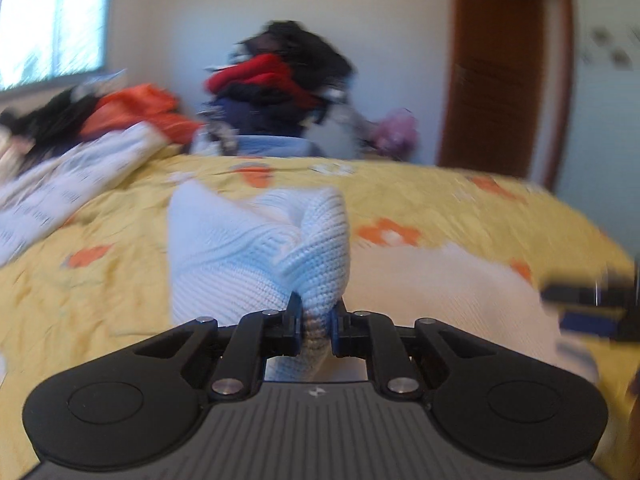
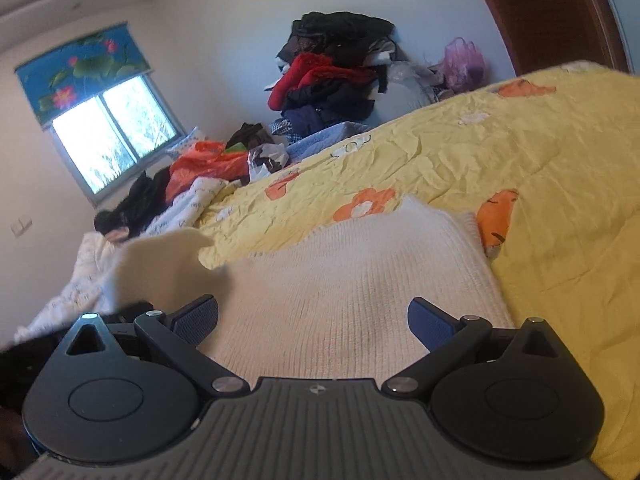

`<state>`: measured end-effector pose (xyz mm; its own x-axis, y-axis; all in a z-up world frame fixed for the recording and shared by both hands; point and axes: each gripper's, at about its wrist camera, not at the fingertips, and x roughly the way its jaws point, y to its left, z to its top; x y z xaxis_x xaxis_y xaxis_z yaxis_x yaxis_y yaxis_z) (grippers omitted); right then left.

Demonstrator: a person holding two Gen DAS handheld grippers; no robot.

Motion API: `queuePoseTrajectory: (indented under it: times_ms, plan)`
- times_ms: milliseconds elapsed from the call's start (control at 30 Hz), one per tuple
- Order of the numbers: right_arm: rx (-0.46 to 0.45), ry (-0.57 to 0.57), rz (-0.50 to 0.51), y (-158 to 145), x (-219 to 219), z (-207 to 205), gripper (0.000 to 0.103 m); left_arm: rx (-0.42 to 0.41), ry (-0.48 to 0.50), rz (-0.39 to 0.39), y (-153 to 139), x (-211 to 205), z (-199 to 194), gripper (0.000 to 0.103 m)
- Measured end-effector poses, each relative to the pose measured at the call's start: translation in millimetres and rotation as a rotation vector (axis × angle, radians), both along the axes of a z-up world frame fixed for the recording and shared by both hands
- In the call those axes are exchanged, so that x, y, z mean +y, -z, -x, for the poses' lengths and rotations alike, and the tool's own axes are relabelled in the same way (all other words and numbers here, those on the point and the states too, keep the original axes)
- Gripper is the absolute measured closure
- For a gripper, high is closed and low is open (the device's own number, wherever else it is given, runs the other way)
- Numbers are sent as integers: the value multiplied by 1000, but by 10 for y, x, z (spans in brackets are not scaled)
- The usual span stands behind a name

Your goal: Fold small clothes

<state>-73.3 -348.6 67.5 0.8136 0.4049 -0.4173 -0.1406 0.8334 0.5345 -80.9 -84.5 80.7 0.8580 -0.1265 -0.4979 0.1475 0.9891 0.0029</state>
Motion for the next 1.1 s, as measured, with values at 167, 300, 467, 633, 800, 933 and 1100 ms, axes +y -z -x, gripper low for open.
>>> queuePoseTrajectory:
  times_ms: [167, 300, 467, 633, 800, 933, 1100]
  plan:
    - [113, 15, -238, 117, -433, -171, 0, 7, 130, -213, 414, -454, 133, 91]
    - [203, -53, -315, 217, -436, -455, 0, -3, 146, -224, 416, -410, 143, 91]
    - [242, -217, -288, 176, -16, -966, 2, -3, 149, -223, 401, -393, 169, 90]
    - [216, -344, -174, -79, 487, -1472, 1, -3, 152, -205, 385, -314, 178, 90]
    - [378, -373, -154, 134, 748, -1978, 2, 0, 163, -189, 384, -268, 187, 90]
    - [436, -459, -178, 259, 1028, -2142, 3, 0, 174, -170, 373, -201, 195, 90]
    - [418, -514, -73, 304, 1313, -2203, 38, 0, 177, -178, 375, -150, 204, 90]
